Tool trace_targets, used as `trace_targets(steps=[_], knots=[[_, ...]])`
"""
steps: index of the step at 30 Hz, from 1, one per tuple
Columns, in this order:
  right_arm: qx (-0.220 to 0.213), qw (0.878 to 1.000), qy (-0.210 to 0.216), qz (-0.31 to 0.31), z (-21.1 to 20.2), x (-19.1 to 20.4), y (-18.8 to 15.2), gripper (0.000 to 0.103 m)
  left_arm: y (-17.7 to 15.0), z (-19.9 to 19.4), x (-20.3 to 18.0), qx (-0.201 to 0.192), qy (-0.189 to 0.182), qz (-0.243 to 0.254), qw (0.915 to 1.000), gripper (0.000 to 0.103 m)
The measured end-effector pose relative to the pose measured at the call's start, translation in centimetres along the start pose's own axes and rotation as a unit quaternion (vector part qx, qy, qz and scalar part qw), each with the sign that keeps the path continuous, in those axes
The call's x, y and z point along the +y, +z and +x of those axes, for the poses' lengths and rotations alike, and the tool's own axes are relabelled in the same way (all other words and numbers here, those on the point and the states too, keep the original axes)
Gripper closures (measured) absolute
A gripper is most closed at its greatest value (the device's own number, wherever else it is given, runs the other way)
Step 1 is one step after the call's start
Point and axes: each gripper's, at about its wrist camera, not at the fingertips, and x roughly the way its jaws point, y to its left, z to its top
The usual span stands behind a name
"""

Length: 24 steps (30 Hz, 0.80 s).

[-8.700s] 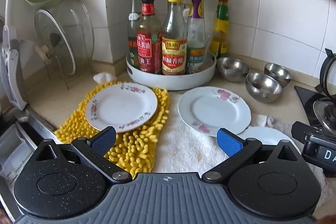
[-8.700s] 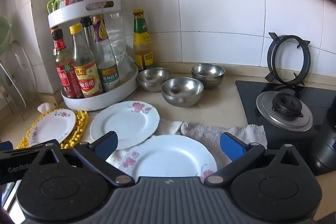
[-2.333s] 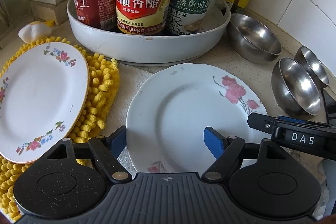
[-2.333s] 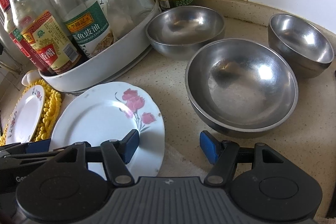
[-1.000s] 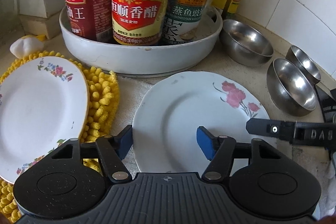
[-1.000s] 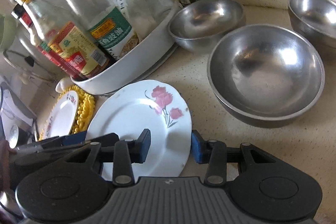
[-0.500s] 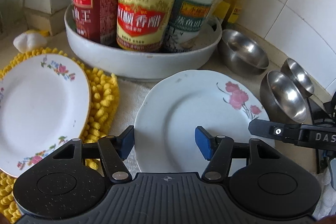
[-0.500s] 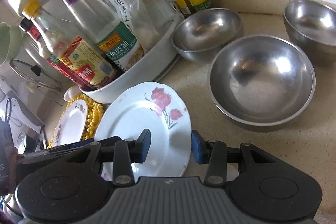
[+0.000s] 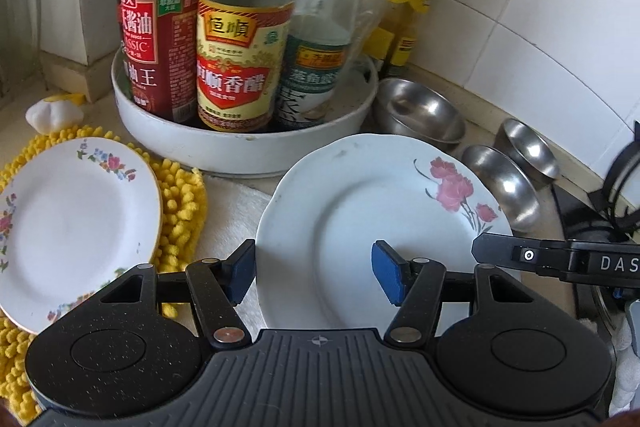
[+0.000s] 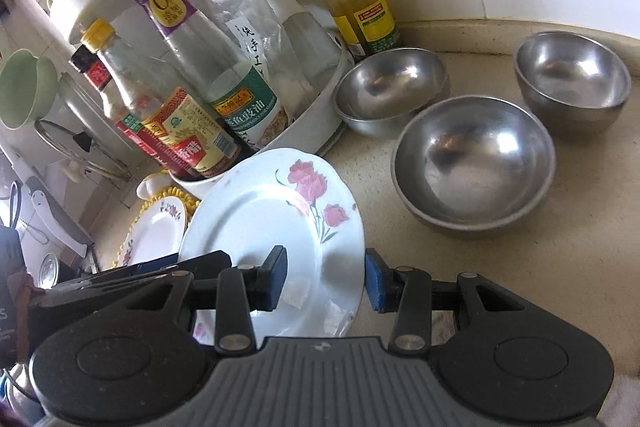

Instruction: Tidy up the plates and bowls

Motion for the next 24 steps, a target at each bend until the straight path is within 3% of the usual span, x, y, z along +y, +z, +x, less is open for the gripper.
trace_targets(steps=[24], knots=[[0.015, 0.999, -0.034, 0.019, -8.7, 0.6, -9.9, 0.037, -7.8, -5.0, -4.5, 0.018, -0.024, 0.055, 0.9980, 0.033]])
